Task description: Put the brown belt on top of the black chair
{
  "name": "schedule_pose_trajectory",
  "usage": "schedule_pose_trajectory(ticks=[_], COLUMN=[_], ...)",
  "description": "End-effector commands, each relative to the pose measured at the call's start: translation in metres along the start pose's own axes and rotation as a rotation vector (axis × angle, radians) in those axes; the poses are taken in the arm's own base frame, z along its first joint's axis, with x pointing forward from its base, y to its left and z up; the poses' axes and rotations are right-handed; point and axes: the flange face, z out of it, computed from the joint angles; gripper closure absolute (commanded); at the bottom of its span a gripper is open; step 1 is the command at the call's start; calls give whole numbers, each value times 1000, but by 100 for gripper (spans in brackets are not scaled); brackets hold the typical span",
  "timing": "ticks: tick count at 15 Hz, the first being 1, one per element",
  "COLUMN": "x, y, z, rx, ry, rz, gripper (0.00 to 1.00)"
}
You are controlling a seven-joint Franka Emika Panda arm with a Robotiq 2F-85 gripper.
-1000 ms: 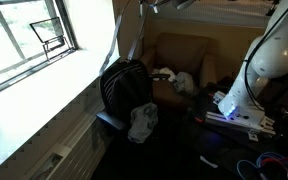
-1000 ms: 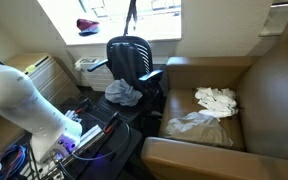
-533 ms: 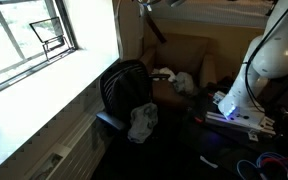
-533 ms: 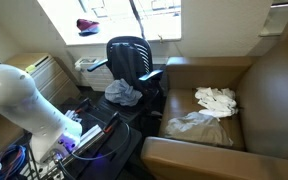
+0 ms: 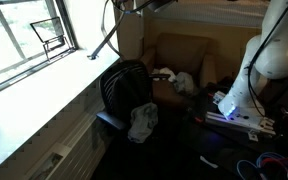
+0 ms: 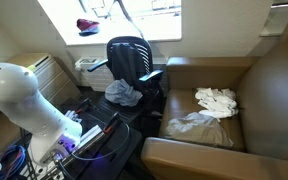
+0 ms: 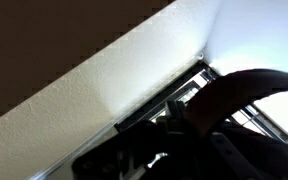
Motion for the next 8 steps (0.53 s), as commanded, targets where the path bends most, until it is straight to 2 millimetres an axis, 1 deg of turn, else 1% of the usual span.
schedule_pose_trajectory(ticks=[1, 3, 4, 6, 7, 8], x=[-49, -69, -71, -53, -42, -27], y=[51, 68, 70, 59, 49, 33], z=[32, 46, 50, 49, 45, 35], rx=[-105, -146, -140, -106, -79, -13], ry=[-110, -171, -152, -89, -61, -50], rz=[-128, -173, -150, -20, 26, 74], gripper=[99, 99, 99, 99, 99, 99])
